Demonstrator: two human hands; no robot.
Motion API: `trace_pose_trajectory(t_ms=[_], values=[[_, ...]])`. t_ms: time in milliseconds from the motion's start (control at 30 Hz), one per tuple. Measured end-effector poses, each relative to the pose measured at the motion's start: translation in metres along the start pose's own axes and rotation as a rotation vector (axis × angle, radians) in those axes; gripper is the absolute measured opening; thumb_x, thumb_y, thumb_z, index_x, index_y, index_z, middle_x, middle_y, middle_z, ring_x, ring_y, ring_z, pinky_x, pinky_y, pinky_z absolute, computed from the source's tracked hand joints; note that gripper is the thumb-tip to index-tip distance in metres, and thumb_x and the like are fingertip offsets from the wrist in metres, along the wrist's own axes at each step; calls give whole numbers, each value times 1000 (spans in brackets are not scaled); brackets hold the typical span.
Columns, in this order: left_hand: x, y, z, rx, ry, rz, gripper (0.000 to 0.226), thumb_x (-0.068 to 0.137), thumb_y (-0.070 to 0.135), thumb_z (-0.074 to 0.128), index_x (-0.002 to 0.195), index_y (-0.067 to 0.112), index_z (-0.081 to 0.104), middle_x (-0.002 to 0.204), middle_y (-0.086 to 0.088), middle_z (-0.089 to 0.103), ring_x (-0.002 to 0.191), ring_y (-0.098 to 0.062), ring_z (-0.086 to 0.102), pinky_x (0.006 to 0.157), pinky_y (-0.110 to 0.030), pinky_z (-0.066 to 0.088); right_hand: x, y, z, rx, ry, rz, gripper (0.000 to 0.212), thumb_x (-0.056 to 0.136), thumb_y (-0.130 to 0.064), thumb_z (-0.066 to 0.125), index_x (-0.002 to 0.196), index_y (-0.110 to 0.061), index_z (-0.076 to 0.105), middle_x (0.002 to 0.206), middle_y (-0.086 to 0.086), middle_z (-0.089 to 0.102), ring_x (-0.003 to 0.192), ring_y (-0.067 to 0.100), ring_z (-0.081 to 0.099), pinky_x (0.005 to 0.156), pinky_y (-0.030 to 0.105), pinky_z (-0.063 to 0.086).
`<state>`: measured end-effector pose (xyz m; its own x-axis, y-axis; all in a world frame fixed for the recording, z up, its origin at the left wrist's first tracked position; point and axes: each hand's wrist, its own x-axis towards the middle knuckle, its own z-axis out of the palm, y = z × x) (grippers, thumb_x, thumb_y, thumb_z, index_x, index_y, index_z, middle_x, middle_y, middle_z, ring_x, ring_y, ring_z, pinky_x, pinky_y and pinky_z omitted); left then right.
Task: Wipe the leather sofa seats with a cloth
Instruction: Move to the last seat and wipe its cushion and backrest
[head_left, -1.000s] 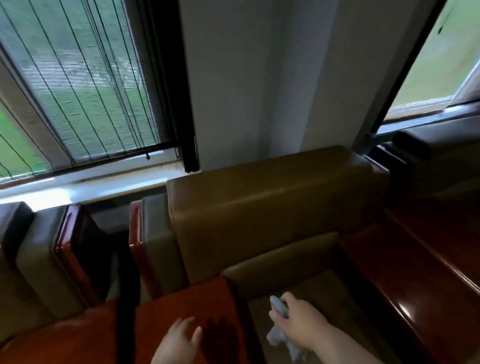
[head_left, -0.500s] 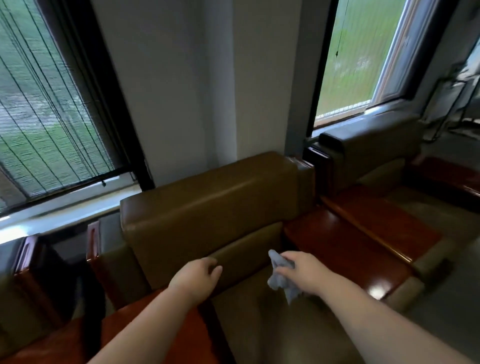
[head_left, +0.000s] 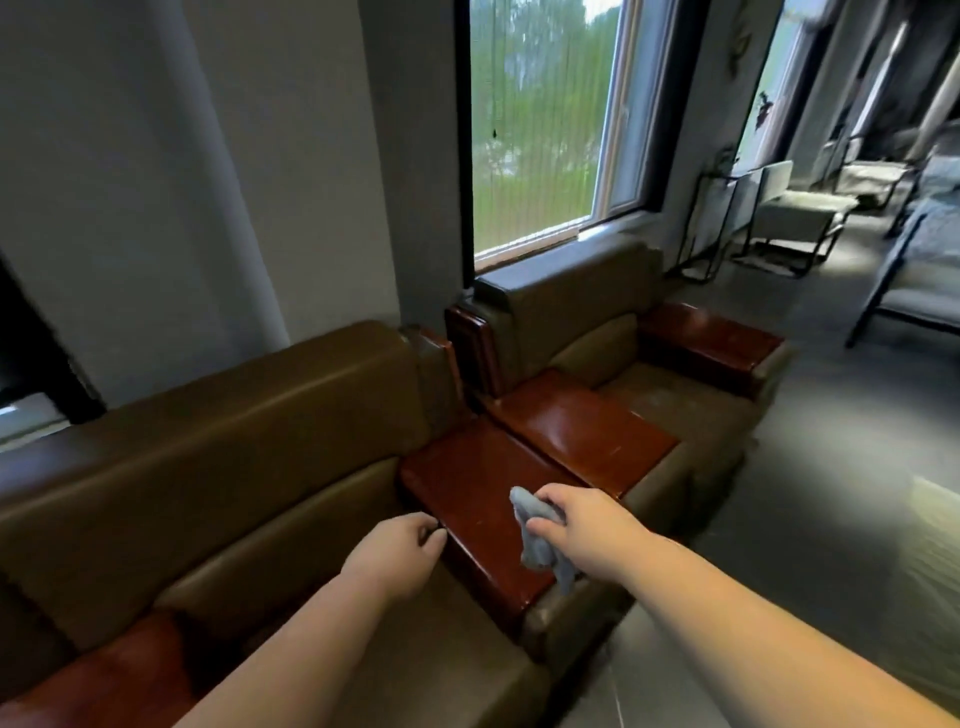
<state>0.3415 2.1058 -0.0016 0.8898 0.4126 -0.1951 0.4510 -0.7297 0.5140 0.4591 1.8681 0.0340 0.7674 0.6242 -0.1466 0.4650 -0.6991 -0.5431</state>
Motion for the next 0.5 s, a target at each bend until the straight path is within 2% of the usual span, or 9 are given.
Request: trace_pose_trajectory(t_ms=[200, 333, 400, 500], values=[[31, 111, 53, 65, -66, 109, 42, 104, 54, 55, 139, 32, 64, 134, 9, 69, 121, -10, 65, 101, -29, 54, -36, 95, -49, 98, 42, 123, 29, 100, -43, 63, 129, -42, 59, 117, -16, 69, 104, 8, 65, 88, 24, 51], [63, 168, 79, 161, -113, 229, 43, 104, 54, 52, 137, 30, 66, 129, 10, 71, 119, -10, 66, 100, -28, 53, -49, 141, -71, 135, 90, 223, 33, 106, -45, 53, 138, -40, 55, 127, -13, 68, 106, 10, 65, 91, 26, 52], [80, 192, 95, 177, -138, 274, 43, 104, 54, 52, 136, 30, 67, 128, 10, 72, 118, -10, 66, 100, -28, 53, -55, 162, -79, 142, 109, 265, 30, 108, -46, 46, 136, -40, 56, 124, -11, 69, 104, 10, 65, 90, 25, 52], [106, 222, 123, 187, -185, 323, 42, 104, 52, 52, 134, 28, 68, 128, 9, 72, 119, -11, 66, 100, -27, 52, -60, 194, -93, 161, 159, 328, 26, 107, -50, 42, 121, -40, 62, 108, -12, 72, 93, 9, 66, 85, 31, 55]])
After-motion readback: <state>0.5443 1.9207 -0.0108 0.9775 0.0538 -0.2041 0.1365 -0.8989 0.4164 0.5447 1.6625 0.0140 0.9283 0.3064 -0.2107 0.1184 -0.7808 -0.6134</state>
